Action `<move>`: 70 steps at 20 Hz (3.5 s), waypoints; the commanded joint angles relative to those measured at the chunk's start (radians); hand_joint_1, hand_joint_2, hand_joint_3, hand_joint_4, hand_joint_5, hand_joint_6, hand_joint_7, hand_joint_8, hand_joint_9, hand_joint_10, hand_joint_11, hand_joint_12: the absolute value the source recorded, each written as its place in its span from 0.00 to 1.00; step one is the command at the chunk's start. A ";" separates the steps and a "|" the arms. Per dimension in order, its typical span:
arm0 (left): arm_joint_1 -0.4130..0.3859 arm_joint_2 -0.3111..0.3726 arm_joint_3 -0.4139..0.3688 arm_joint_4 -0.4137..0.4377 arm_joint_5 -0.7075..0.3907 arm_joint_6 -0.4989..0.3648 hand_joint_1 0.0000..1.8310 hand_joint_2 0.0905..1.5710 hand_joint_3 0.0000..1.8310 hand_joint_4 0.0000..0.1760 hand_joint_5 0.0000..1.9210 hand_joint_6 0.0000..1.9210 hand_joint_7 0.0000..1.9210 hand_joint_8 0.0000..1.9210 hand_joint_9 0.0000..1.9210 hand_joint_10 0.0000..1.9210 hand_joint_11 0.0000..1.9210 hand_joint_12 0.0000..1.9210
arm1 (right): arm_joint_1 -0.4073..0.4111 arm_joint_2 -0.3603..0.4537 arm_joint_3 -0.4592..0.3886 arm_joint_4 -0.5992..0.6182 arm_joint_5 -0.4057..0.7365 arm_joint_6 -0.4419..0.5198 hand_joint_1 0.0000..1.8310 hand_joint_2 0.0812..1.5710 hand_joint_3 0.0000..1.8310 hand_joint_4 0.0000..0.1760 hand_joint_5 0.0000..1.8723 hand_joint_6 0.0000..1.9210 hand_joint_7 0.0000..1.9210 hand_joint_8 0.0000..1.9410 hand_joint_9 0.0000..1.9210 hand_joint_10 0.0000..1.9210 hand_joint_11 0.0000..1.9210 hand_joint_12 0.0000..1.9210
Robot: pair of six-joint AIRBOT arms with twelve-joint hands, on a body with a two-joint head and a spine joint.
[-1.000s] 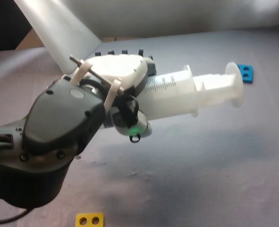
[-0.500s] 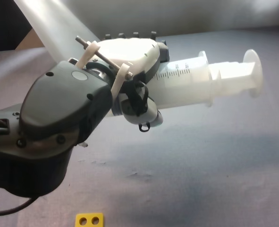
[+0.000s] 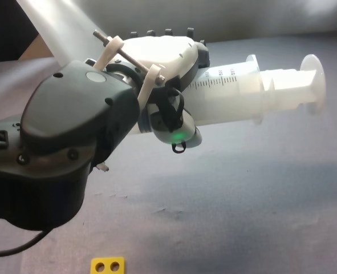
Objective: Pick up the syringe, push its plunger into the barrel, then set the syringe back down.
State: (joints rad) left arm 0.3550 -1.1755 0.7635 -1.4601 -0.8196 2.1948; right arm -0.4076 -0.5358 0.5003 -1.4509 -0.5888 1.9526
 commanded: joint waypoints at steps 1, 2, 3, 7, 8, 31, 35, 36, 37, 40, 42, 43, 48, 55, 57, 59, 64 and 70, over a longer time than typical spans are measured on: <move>-0.022 0.002 -0.001 0.085 -0.028 -0.003 0.75 0.71 0.00 0.00 0.46 0.53 0.48 0.58 0.43 0.68 0.37 0.50 | 0.007 -0.005 0.000 -0.046 -0.011 0.009 0.00 0.88 0.00 0.00 0.00 0.00 0.02 0.00 0.01 0.00 0.00 0.07; -0.026 0.002 -0.001 0.084 -0.028 -0.003 0.75 0.71 0.00 0.00 0.45 0.55 0.50 0.56 0.43 0.67 0.37 0.50 | 0.007 -0.011 0.001 -0.046 -0.011 0.009 0.00 0.88 0.00 0.00 0.00 0.00 0.02 0.00 0.01 0.00 0.00 0.05; -0.030 0.001 -0.001 0.081 -0.028 -0.003 0.75 0.71 0.00 0.00 0.44 0.55 0.50 0.56 0.44 0.67 0.37 0.50 | 0.008 -0.020 0.001 -0.046 -0.010 0.007 0.00 0.88 0.00 0.00 0.01 0.00 0.02 0.00 0.02 0.00 0.00 0.06; -0.043 -0.001 0.003 0.070 -0.029 -0.003 0.75 0.70 0.00 0.00 0.46 0.52 0.52 0.51 0.45 0.66 0.37 0.50 | 0.009 -0.051 0.001 -0.051 0.009 -0.017 0.00 0.88 0.00 0.00 0.02 0.00 0.02 0.00 0.02 0.00 0.00 0.10; -0.046 -0.001 0.004 0.069 -0.029 -0.003 0.75 0.70 0.00 0.00 0.47 0.51 0.52 0.51 0.45 0.66 0.37 0.50 | 0.014 -0.057 0.003 -0.051 0.009 -0.017 0.00 0.88 0.00 0.00 0.02 0.00 0.02 0.00 0.02 0.00 0.00 0.10; -0.061 -0.002 0.005 0.054 -0.028 0.015 0.74 0.72 0.00 0.00 0.45 0.55 0.48 0.58 0.42 0.69 0.34 0.51 | 0.054 -0.273 0.015 -0.051 -0.050 -0.016 0.00 0.88 0.00 0.00 0.06 0.00 0.06 0.00 0.05 0.00 0.00 0.18; -0.061 -0.003 0.005 0.054 -0.028 0.018 0.74 0.72 0.00 0.00 0.45 0.55 0.49 0.57 0.42 0.69 0.33 0.52 | 0.054 -0.310 0.015 -0.053 -0.067 -0.016 0.00 0.88 0.00 0.00 0.06 0.00 0.05 0.00 0.04 0.00 0.00 0.17; -0.061 -0.003 0.005 0.054 -0.028 0.018 0.75 0.71 0.00 0.00 0.45 0.54 0.49 0.57 0.43 0.69 0.34 0.52 | 0.054 -0.318 0.015 -0.053 -0.068 -0.016 0.00 0.88 0.00 0.00 0.05 0.00 0.05 0.00 0.04 0.00 0.00 0.17; -0.061 -0.003 0.005 0.054 -0.028 0.019 0.75 0.71 0.00 0.00 0.46 0.53 0.49 0.57 0.42 0.68 0.35 0.51 | 0.054 -0.326 0.015 -0.053 -0.068 -0.016 0.00 0.88 0.00 0.00 0.05 0.00 0.05 0.00 0.04 0.00 0.00 0.16; -0.063 -0.003 0.006 0.053 -0.028 0.019 0.75 0.71 0.00 0.00 0.46 0.52 0.50 0.56 0.43 0.67 0.35 0.50 | 0.055 -0.347 0.015 -0.068 -0.068 -0.016 0.00 0.89 0.00 0.00 0.06 0.00 0.06 0.00 0.05 0.00 0.00 0.17; -0.065 -0.003 0.006 0.053 -0.028 0.020 0.74 0.71 0.00 0.00 0.47 0.51 0.47 0.61 0.42 0.68 0.36 0.51 | 0.055 -0.359 0.015 -0.084 -0.068 -0.016 0.00 0.89 0.00 0.00 0.05 0.00 0.05 0.00 0.04 0.00 0.00 0.14; -0.066 -0.003 0.006 0.052 -0.028 0.022 0.75 0.71 0.00 0.00 0.46 0.51 0.48 0.59 0.42 0.69 0.36 0.52 | 0.056 -0.363 0.015 -0.089 -0.068 -0.016 0.00 0.89 0.00 0.00 0.06 0.00 0.06 0.00 0.04 0.00 0.00 0.15; -0.067 -0.003 0.006 0.050 -0.028 0.025 0.74 0.72 0.00 0.00 0.44 0.56 0.48 0.58 0.42 0.69 0.34 0.52 | 0.057 -0.381 0.013 -0.108 -0.067 -0.016 0.00 0.88 0.00 0.00 0.05 0.00 0.05 0.00 0.04 0.00 0.00 0.12; -0.067 -0.003 0.006 0.050 -0.028 0.026 0.75 0.71 0.00 0.00 0.45 0.52 0.50 0.57 0.44 0.67 0.37 0.49 | 0.057 -0.422 0.005 -0.108 -0.067 -0.012 0.00 0.88 0.00 0.00 0.06 0.00 0.06 0.00 0.05 0.00 0.00 0.18; -0.067 -0.003 0.006 0.050 -0.028 0.026 0.68 0.72 0.00 0.00 0.46 0.52 0.49 0.63 0.44 0.48 0.36 0.49 | 0.057 -0.436 -0.003 -0.108 -0.068 -0.009 0.00 0.89 0.00 0.00 0.06 0.00 0.06 0.00 0.05 0.00 0.00 0.17; -0.067 -0.003 0.006 0.050 -0.028 0.027 0.73 0.71 0.00 0.00 0.46 0.51 0.48 0.60 0.43 0.65 0.35 0.52 | 0.057 -0.445 -0.013 -0.108 -0.068 -0.007 0.00 0.89 0.00 0.00 0.06 0.00 0.06 0.00 0.05 0.00 0.00 0.16; -0.067 -0.003 0.006 0.050 -0.028 0.027 0.73 0.72 0.00 0.00 0.44 0.54 0.48 0.60 0.42 0.65 0.35 0.52 | 0.058 -0.441 -0.015 -0.108 -0.101 -0.004 0.00 0.89 0.00 0.00 0.06 0.00 0.06 0.00 0.04 0.00 0.00 0.15; -0.067 -0.004 0.005 0.050 -0.028 0.027 0.67 0.73 0.00 0.00 0.43 0.58 0.47 0.64 0.43 0.49 0.35 0.52 | 0.085 -0.308 -0.014 -0.108 -0.104 -0.005 0.00 0.89 0.00 0.00 0.06 0.00 0.05 0.00 0.04 0.00 0.00 0.15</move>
State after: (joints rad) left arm 0.3126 -1.1713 0.7719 -1.5215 -0.8661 2.2318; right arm -0.3370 -0.8318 0.4969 -1.4891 -0.7502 1.9427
